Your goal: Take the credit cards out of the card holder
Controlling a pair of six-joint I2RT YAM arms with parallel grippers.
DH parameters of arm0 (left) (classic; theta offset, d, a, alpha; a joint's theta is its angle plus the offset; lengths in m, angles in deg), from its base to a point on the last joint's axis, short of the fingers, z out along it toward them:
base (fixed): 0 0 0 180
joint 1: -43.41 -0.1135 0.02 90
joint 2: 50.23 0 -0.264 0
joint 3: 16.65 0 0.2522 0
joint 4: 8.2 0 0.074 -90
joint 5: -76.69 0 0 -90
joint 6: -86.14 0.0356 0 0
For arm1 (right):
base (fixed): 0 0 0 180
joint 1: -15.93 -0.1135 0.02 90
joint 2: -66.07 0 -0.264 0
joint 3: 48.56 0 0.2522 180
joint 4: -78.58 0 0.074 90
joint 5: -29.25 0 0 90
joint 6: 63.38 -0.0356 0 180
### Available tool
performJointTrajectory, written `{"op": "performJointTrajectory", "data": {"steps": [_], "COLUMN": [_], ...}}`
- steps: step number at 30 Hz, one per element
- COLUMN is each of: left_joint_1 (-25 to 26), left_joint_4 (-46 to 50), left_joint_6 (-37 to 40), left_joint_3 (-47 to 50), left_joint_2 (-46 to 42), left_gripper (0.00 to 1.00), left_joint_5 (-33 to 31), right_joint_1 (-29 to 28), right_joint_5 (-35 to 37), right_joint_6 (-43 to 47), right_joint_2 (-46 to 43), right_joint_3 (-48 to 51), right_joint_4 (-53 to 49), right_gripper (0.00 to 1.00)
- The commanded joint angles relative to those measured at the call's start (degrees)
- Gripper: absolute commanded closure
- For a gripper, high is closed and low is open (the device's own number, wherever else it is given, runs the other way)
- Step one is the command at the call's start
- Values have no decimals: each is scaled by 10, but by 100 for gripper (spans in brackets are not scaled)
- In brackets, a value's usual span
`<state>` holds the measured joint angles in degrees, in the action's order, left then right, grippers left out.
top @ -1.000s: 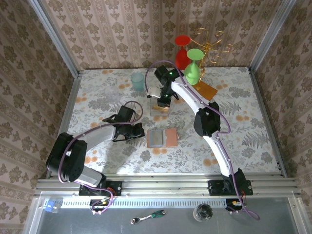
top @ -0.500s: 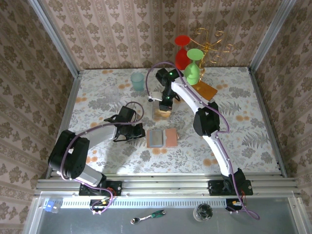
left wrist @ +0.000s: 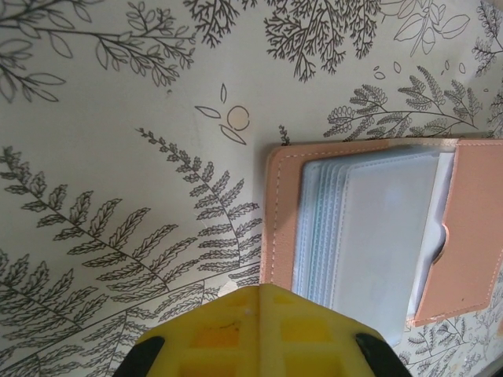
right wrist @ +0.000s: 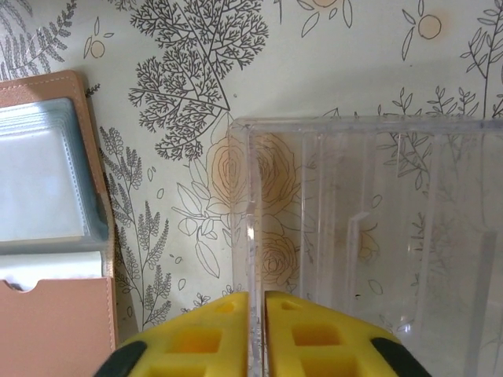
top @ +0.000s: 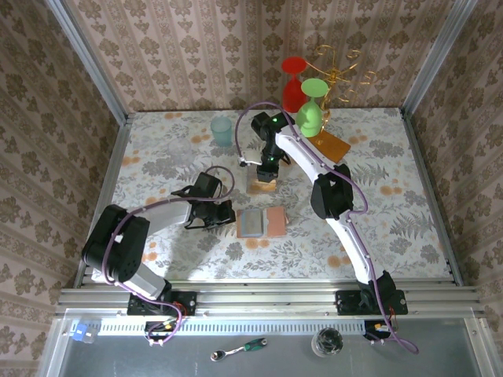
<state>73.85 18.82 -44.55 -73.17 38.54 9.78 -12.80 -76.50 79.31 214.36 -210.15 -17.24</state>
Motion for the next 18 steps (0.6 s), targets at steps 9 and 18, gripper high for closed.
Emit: {"op": "performJointTrajectory", "data": {"steps": [9,18], "left_joint_1": [2,3], "left_joint_4": [3,-7], "left_joint_6": [4,5], "left_joint_3": [-16,-16], "left_joint_2": [4,10], "left_gripper": [99,99], "left_joint_5": [10,6], "right_joint_1": [3,2], "right_joint_5": [-5,9], "right_joint_6": [-22,-70], "right_joint_2": [-38,-96], "right_joint_3": [-13,56], "right_joint_4": [12,63], "right_gripper": [78,75]}}
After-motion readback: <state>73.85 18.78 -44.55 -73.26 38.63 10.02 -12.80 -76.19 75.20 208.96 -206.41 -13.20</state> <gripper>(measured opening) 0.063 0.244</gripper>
